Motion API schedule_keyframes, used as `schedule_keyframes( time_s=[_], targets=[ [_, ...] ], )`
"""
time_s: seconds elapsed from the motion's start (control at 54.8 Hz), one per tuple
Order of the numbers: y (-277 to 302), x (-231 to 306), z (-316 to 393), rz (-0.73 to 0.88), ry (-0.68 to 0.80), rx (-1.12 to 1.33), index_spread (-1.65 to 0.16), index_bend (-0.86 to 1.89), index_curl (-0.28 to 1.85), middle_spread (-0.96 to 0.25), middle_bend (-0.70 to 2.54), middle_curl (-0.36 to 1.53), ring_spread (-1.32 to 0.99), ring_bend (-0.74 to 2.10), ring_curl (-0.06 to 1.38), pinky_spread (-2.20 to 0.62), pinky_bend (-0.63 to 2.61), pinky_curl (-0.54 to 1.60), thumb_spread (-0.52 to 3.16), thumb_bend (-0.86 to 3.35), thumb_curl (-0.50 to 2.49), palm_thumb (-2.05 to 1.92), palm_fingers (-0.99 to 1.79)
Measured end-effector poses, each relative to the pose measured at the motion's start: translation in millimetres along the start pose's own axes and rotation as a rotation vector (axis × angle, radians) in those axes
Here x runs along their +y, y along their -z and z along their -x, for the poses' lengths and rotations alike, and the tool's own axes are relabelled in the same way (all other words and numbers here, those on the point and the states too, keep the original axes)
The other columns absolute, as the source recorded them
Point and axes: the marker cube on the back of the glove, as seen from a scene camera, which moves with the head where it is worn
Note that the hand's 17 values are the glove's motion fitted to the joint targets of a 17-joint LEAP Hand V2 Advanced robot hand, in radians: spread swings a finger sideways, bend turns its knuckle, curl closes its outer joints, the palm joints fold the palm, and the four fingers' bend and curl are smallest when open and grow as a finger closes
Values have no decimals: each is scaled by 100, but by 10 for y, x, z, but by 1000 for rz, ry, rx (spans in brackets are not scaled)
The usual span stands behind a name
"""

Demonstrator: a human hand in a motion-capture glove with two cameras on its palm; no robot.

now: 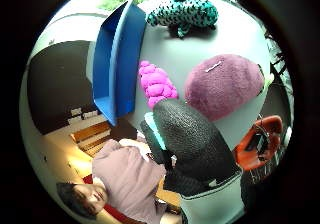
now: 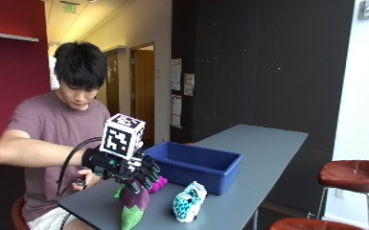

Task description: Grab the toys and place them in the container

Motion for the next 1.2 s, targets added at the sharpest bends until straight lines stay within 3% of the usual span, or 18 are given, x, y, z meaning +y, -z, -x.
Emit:
schedule_keyframes(
  time_s=[0.219,0.438,0.638,0.748,0.82,0.839,0.857,0.875,0.948,1.021,1.094,1.203],
  targets=[
    [-312,-122,-52,44,16,-43,-21,10,6,-12,16,10,-5,33,10,0,69,23,98,-6,5,-9,-12],
    [-737,-210,-16,63,110,-83,-24,13,12,-14,16,16,-4,32,14,2,71,27,107,-7,11,-10,-14],
    [-884,-138,155,97,123,29,-26,15,18,-14,19,22,-3,31,16,3,62,27,105,-5,16,-6,-7],
    [-948,-141,206,1,125,47,-24,15,21,-8,23,25,-3,31,18,3,54,25,105,-1,21,2,-6],
    [-964,-170,208,-121,127,3,-23,17,22,-11,38,30,-9,45,20,3,40,21,113,4,25,12,19],
    [-968,-177,214,-159,122,-7,-22,14,21,-8,30,28,-7,38,18,3,45,23,111,1,24,8,2],
    [-972,-185,220,-205,114,-18,-23,23,26,-15,50,35,-14,61,28,2,36,21,116,6,27,16,47],
    [-977,-193,228,-257,103,-30,-23,19,21,-16,48,33,-15,58,22,2,33,18,117,6,28,17,42],
    [-979,-203,251,-436,47,-77,-24,19,23,-20,61,39,-23,88,32,-5,38,20,113,14,35,35,87],
    [-930,-197,238,-473,3,-112,-26,20,26,-24,65,43,-27,103,39,-11,46,25,107,16,40,42,96],
    [-865,-178,257,-421,-43,-123,-29,32,31,-24,76,49,-31,111,45,-18,61,31,98,16,46,47,124],
    [-506,-84,301,-408,-100,-106,-31,52,41,-24,92,58,-33,120,51,-25,79,40,85,13,52,49,131]
  ],
)
